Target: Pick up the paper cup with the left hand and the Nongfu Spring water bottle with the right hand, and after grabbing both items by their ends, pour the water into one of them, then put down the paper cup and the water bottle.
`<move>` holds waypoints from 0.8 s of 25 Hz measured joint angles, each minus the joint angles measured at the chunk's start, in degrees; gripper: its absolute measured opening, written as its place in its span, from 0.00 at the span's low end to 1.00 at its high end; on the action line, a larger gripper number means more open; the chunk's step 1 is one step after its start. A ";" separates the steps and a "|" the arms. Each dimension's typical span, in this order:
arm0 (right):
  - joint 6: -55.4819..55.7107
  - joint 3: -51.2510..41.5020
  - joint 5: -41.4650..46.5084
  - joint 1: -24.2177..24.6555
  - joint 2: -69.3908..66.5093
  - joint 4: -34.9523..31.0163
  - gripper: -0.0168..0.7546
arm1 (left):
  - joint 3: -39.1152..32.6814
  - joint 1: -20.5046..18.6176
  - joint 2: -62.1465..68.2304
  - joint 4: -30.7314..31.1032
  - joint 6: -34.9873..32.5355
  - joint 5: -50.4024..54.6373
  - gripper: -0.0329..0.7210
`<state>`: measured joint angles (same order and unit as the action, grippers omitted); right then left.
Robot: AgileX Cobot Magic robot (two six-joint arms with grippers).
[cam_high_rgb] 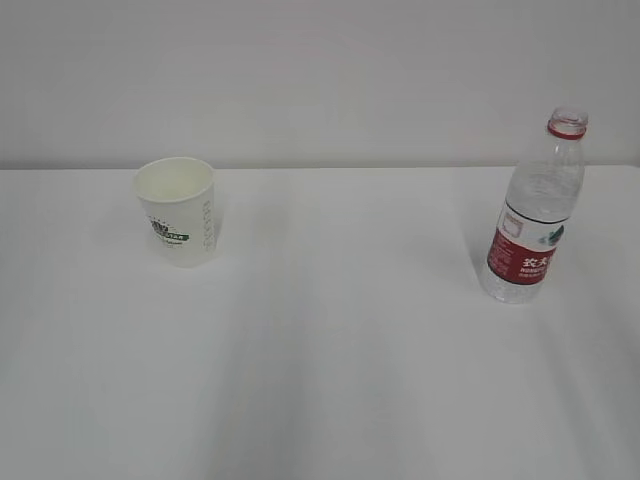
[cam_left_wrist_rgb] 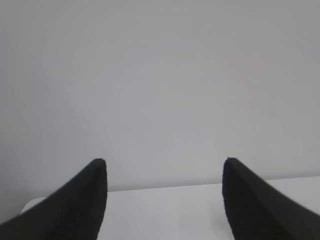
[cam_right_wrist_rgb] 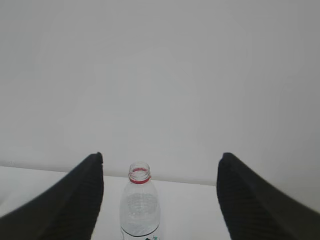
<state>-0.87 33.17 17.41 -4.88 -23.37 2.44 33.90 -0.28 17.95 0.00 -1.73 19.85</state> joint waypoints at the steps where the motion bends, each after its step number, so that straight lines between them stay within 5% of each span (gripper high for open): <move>1: 0.00 -0.10 -0.50 0.00 -0.78 0.00 0.72 | 0.00 0.00 0.87 0.00 0.00 -0.55 0.74; 20: -0.03 -0.10 -1.91 0.00 -13.92 -0.58 0.72 | 0.00 0.00 16.37 0.00 0.00 -3.40 0.74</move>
<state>-0.91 33.06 15.50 -4.88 -37.30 1.86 33.90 -0.28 34.32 0.00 -1.73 16.45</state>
